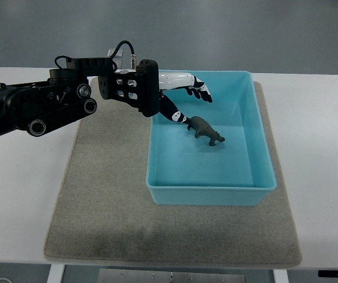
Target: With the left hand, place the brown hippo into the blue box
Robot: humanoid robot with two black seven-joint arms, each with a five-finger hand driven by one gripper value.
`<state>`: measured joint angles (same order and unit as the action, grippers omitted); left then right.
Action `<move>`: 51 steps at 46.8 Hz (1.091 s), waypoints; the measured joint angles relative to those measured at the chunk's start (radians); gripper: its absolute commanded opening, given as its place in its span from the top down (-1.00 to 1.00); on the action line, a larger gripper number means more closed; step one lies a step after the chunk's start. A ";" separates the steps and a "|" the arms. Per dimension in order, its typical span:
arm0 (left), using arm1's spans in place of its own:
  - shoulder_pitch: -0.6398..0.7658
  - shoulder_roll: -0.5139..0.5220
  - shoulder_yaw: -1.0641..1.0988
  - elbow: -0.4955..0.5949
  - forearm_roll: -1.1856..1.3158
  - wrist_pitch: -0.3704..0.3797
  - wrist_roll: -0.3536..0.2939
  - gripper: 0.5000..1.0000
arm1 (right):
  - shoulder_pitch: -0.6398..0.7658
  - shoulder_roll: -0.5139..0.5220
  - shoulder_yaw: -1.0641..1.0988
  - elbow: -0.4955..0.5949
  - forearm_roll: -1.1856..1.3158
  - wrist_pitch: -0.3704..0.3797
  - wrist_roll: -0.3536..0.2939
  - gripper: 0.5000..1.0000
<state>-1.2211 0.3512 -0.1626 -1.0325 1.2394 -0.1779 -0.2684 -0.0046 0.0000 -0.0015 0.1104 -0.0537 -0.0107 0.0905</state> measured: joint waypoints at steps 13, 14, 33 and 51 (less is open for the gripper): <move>-0.002 0.000 -0.004 0.027 -0.003 0.006 -0.001 -0.43 | 0.000 0.000 0.000 0.000 0.000 0.000 0.000 -0.74; -0.003 0.000 -0.005 0.033 -0.003 0.007 -0.001 -0.43 | 0.000 0.000 0.000 0.000 0.000 0.000 0.000 -0.74; -0.002 0.003 -0.005 0.167 -0.084 0.144 -0.003 -0.84 | 0.000 0.000 0.000 0.000 0.000 0.000 0.000 -0.74; 0.003 0.006 -0.003 0.292 -0.393 0.161 -0.004 -0.98 | 0.000 0.000 0.000 0.000 0.000 0.000 0.000 -0.74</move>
<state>-1.2179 0.3571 -0.1652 -0.7407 0.8469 -0.0166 -0.2721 -0.0047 0.0000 -0.0015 0.1104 -0.0537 -0.0107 0.0905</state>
